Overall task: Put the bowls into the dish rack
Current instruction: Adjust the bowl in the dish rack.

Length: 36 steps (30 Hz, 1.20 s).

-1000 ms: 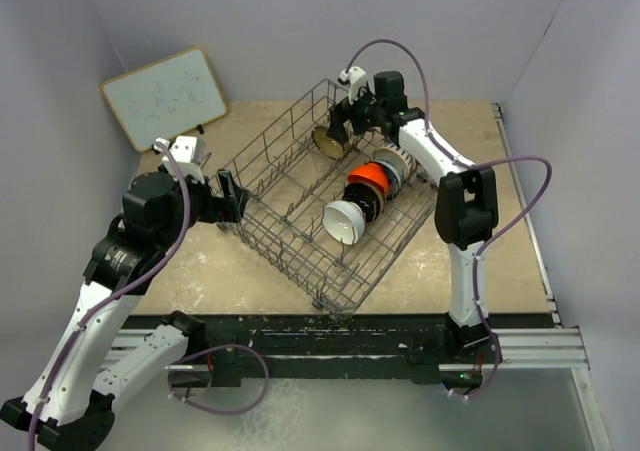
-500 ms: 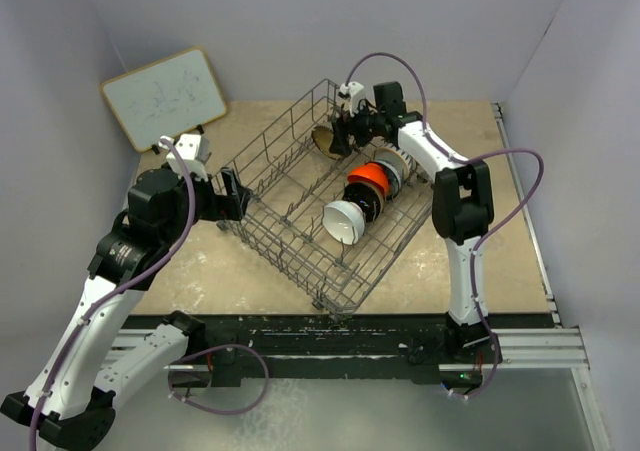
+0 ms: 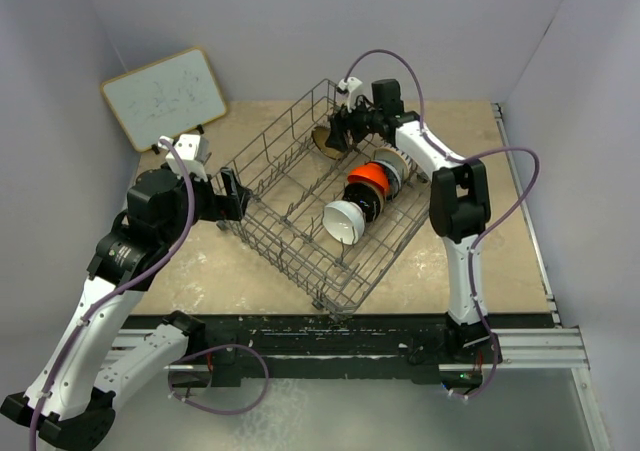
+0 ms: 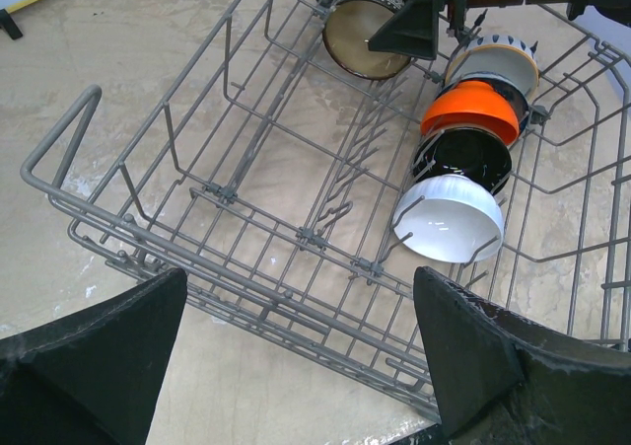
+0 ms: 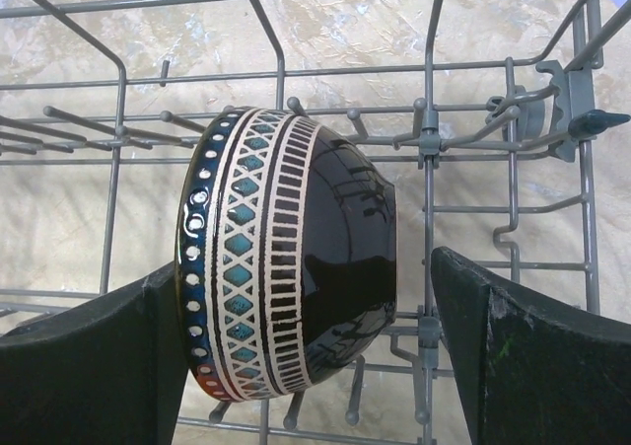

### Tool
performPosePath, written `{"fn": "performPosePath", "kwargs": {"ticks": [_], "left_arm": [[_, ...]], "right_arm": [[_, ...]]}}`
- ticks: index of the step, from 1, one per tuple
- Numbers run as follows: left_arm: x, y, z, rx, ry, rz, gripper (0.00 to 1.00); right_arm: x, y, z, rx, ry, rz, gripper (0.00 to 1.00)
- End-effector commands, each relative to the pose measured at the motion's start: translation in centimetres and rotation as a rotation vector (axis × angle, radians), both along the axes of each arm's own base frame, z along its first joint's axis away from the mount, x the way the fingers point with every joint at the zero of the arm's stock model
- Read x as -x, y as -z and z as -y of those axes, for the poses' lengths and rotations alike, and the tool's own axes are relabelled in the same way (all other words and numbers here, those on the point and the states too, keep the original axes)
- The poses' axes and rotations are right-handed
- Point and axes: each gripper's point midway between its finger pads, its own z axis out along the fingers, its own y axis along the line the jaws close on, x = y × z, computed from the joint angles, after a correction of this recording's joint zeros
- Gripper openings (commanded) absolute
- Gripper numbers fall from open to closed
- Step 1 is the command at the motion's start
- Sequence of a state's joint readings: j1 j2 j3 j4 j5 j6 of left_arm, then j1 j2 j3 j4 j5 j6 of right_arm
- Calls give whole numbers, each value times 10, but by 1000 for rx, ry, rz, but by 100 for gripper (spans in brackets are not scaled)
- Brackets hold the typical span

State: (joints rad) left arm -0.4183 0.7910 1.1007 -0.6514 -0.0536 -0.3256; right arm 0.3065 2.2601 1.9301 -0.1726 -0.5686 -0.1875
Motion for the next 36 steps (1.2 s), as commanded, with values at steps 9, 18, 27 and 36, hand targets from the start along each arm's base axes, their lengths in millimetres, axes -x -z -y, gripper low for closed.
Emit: {"fn": "performPosePath", "kwargs": {"ticks": [9,18,27,36], "left_arm": [[-4,-15,0,18,-5,60,99],[-1,-16,-2,22,-7,68,99],[1,-20,-4,16,-7,88,99],[6,-25,-6,23,-4,121,99]], "right_arm": [[-19,-11,-2,-24,30,34,76],[-19,-18,8,22,72,49,27],[-34,-55,29,137,230,163,0],[-37,-117,47,257,391,351,0]]}}
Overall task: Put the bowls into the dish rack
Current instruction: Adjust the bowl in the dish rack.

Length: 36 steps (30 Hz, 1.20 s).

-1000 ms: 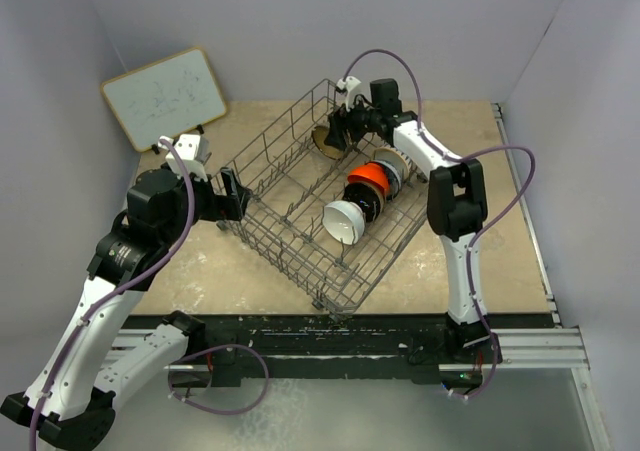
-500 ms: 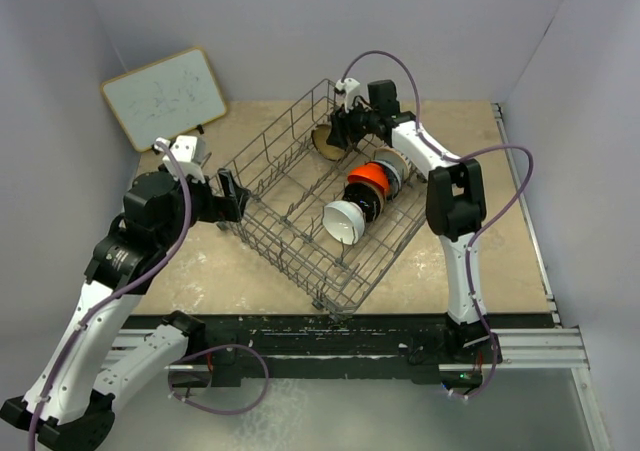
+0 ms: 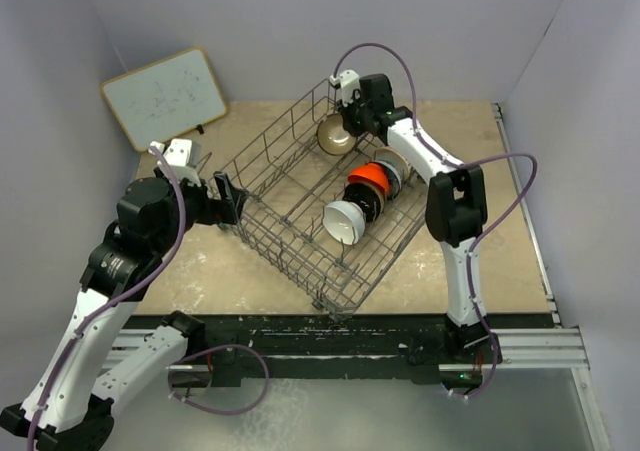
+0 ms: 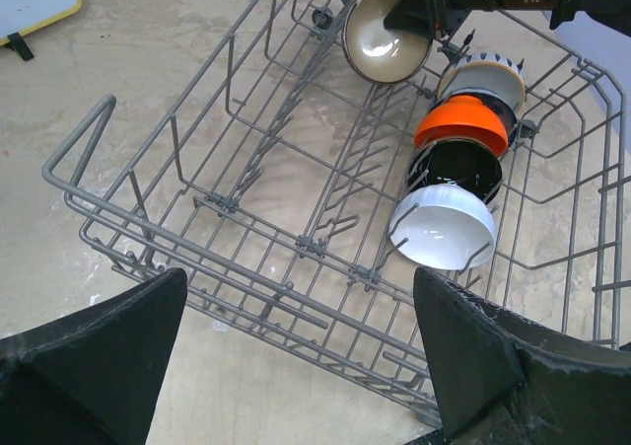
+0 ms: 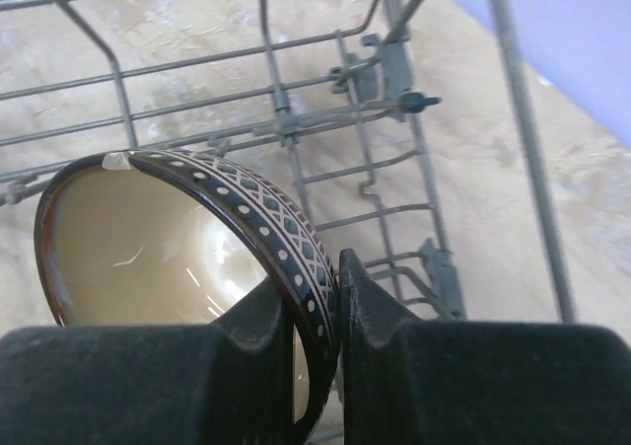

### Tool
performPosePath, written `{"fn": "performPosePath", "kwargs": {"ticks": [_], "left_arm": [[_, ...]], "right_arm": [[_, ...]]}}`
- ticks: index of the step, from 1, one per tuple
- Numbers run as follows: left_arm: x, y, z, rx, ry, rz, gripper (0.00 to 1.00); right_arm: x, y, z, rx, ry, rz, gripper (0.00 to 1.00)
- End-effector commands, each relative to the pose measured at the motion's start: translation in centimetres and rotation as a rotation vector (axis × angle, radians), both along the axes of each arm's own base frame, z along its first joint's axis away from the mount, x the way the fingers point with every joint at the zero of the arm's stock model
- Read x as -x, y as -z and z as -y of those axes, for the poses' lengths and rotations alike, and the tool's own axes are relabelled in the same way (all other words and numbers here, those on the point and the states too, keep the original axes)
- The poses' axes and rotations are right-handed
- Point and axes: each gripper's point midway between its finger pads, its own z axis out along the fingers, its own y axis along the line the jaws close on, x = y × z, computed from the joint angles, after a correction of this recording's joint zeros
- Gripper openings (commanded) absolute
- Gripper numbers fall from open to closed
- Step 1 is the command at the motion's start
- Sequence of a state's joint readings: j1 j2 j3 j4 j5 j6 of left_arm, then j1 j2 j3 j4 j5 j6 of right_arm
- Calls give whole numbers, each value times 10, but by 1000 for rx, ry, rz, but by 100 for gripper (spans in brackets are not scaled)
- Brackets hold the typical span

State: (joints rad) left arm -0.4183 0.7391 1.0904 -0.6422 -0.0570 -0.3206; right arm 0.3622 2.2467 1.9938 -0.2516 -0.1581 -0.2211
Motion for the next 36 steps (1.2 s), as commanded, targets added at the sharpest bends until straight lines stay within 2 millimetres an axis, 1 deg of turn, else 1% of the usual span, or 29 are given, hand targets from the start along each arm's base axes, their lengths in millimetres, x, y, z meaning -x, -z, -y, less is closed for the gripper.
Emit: {"fn": "performPosePath", "kwargs": {"ticks": [1,2,5,7,9,11,12,14,17,18,19,20,22,25,28,30,33,36], "left_arm": [[-2,-15,-2,8,-4,76,99],[0,-16,-3,10,-4,79,99],[3,-16,-5,13,-7,85,99],[5,-17,-6,13,-10,90,99],[7,-19,-7,15,-11,95,99],[7,-21,-9,16,-18,101,99],[8,-23,-9,16,-18,106,99],[8,-27,-10,16,-19,117,99],[10,-31,-11,15,-17,130,99],[11,-33,-11,18,-16,138,99],[12,-34,-11,21,-13,142,99],[13,-36,-12,24,-13,149,99],[16,-38,-13,28,-11,158,99],[21,-41,-13,35,-3,174,99],[25,-45,-14,42,4,192,99],[28,-47,-14,45,7,199,99],[32,-48,-16,46,8,208,99],[36,-49,-19,44,5,208,99]], "right_arm": [[-12,-112,17,45,106,273,0],[-11,-117,17,49,108,281,0],[-10,-120,17,62,130,295,0],[-11,-128,17,82,169,341,0],[-10,-136,18,123,225,401,0],[-8,-147,25,185,303,480,0],[-6,-156,28,216,347,529,0],[2,-177,38,290,458,623,0],[15,-206,46,351,589,748,0],[19,-210,48,373,620,774,0],[25,-210,49,421,638,785,0],[31,-218,47,423,674,828,0],[43,-223,47,511,730,883,0],[60,-221,50,660,825,961,0],[72,-213,55,833,891,1021,0],[71,-205,54,886,880,1018,0],[66,-192,51,883,849,975,0],[67,-182,51,910,837,947,0]]}}
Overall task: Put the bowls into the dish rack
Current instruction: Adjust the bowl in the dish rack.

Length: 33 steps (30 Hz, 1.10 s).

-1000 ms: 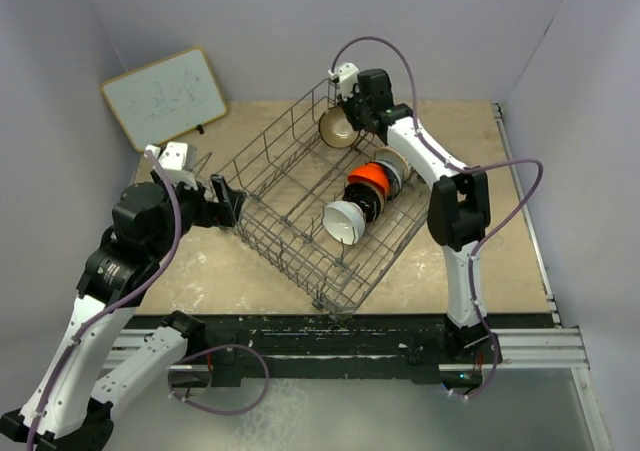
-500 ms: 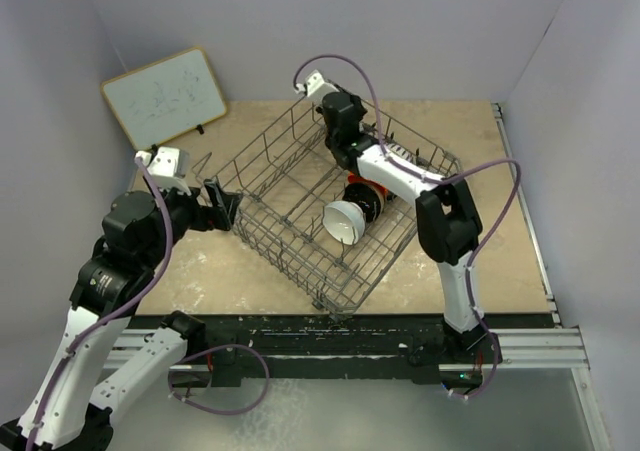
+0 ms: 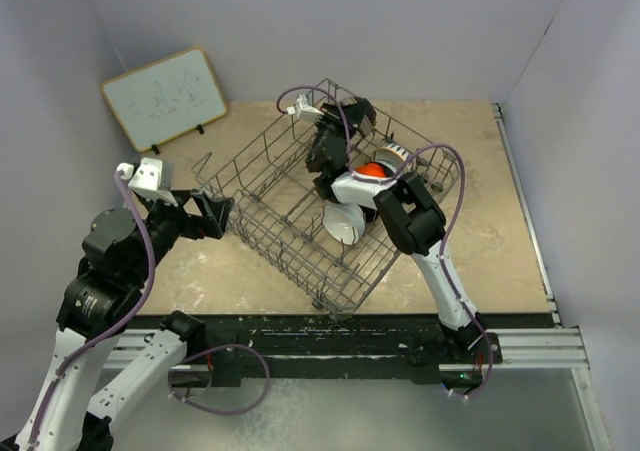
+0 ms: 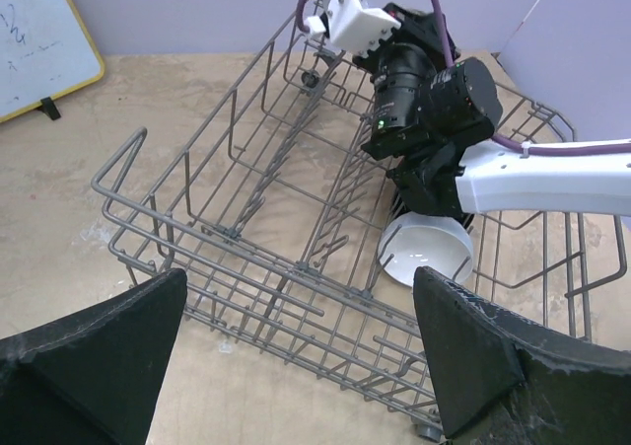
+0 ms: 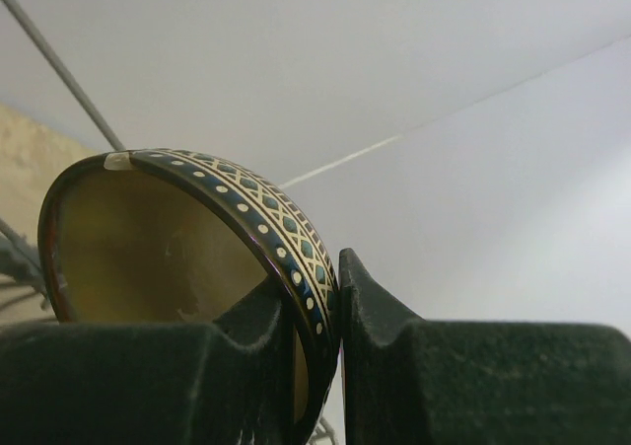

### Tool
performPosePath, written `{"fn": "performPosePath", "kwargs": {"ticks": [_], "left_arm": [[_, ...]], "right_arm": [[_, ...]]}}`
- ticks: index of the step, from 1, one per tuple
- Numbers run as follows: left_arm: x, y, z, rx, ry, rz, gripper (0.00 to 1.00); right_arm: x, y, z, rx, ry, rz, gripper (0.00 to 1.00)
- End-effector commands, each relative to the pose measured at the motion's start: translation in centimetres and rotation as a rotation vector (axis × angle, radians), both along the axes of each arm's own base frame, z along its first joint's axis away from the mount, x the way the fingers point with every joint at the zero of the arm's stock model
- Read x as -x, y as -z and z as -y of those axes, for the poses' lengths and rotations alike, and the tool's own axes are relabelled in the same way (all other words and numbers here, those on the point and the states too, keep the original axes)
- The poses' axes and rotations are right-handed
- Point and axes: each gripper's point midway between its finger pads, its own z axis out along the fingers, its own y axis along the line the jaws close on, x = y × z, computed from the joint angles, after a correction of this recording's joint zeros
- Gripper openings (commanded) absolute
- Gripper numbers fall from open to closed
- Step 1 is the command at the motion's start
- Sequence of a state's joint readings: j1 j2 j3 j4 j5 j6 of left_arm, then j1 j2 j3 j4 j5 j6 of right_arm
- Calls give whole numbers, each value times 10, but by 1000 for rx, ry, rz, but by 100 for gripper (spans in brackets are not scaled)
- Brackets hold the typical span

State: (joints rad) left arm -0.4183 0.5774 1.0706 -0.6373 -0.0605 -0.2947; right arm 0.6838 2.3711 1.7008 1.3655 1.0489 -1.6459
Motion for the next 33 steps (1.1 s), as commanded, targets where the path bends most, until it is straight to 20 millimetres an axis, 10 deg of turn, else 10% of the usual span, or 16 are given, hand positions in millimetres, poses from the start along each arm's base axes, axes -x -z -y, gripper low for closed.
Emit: {"fn": "performPosePath", "kwargs": {"ticks": [1,19,33], "left_arm": [[6,-20,-4,8,0,64,99],[11,-13,-8,3,-11,45,99],[13,-8,-7,4,-6,21,99]], "right_arm": [[27,-52,27,-107,65,140,0],[-13,53,-6,-131,-17,-189,0],[-9,74,-15,-109,-3,-241,4]]}}
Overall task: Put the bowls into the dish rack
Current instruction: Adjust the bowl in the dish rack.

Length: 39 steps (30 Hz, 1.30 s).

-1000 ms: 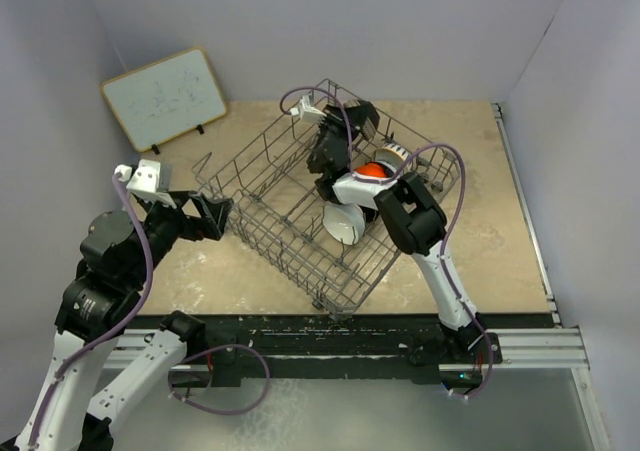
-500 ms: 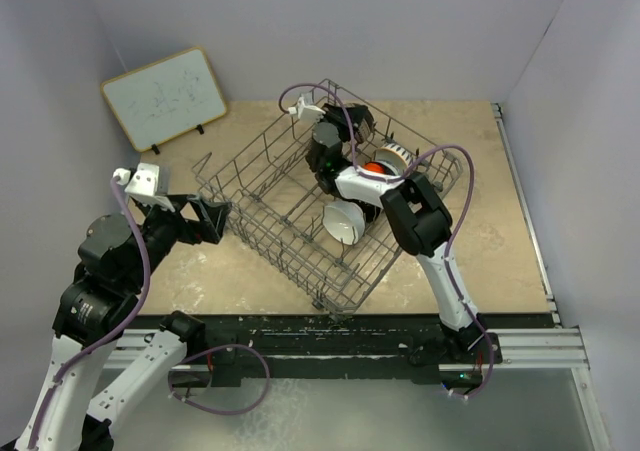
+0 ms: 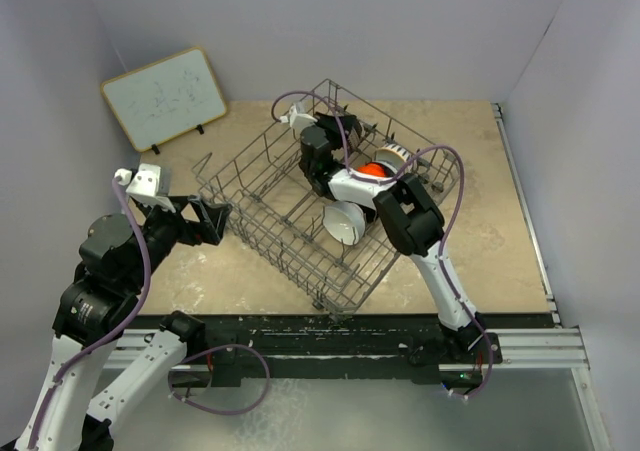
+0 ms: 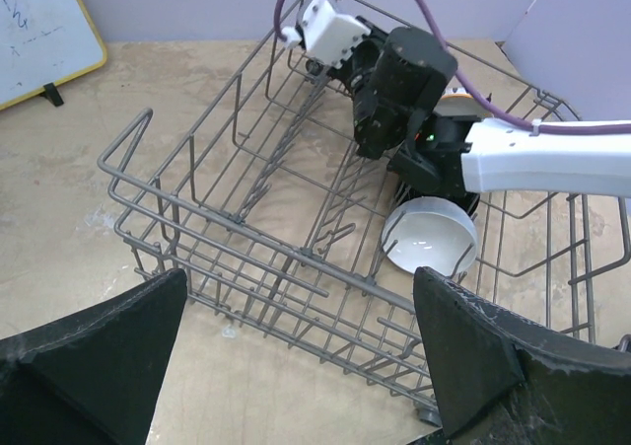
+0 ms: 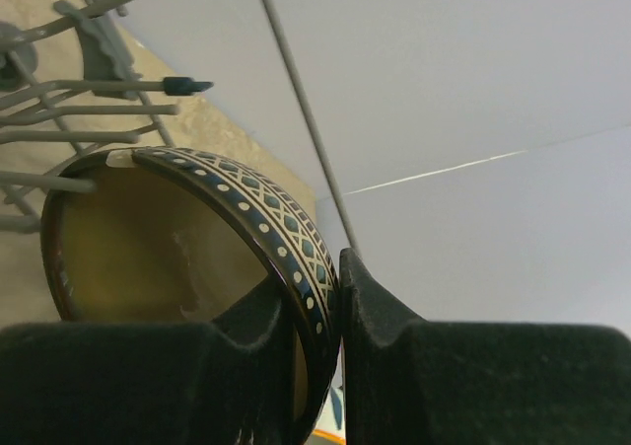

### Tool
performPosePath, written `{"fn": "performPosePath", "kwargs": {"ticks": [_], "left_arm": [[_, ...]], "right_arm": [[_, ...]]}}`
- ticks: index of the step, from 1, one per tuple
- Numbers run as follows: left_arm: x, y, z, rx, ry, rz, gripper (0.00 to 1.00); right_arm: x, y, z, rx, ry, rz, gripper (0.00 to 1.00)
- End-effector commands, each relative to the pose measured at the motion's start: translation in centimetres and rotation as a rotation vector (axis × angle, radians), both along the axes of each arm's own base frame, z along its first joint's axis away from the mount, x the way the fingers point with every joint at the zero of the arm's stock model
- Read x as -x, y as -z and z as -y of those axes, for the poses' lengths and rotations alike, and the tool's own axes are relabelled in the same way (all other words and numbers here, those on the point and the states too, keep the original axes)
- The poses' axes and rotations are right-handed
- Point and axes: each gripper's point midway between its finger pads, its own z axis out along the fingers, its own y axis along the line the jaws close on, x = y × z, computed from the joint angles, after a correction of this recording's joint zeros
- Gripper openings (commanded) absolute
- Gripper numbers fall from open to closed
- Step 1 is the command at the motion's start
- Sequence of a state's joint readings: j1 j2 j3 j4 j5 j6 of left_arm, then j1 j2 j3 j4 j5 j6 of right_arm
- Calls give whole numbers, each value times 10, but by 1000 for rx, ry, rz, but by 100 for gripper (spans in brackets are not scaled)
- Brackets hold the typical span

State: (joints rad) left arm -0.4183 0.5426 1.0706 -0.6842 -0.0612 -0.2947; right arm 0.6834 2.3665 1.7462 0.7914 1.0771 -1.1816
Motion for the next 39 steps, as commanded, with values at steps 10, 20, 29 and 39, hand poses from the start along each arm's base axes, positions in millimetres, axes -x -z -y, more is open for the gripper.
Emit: {"fn": "performPosePath", "kwargs": {"ticks": [10,20,29,39], "left_arm": [[10,-16,-5,20,-3,49,99],[16,-18,-9,21,-7,63,99],[22,-17,-13,27,-14,69,99],[26,-16,-15,35,-21,72,99]], "right_arm": [[17,-6,-5,-8,50,10,6],[17,-23,-18,-18,40,27,58],[23,-42,-23,-54,23,51,77],[18,-43,-41,-191,-75,-52,80]]}}
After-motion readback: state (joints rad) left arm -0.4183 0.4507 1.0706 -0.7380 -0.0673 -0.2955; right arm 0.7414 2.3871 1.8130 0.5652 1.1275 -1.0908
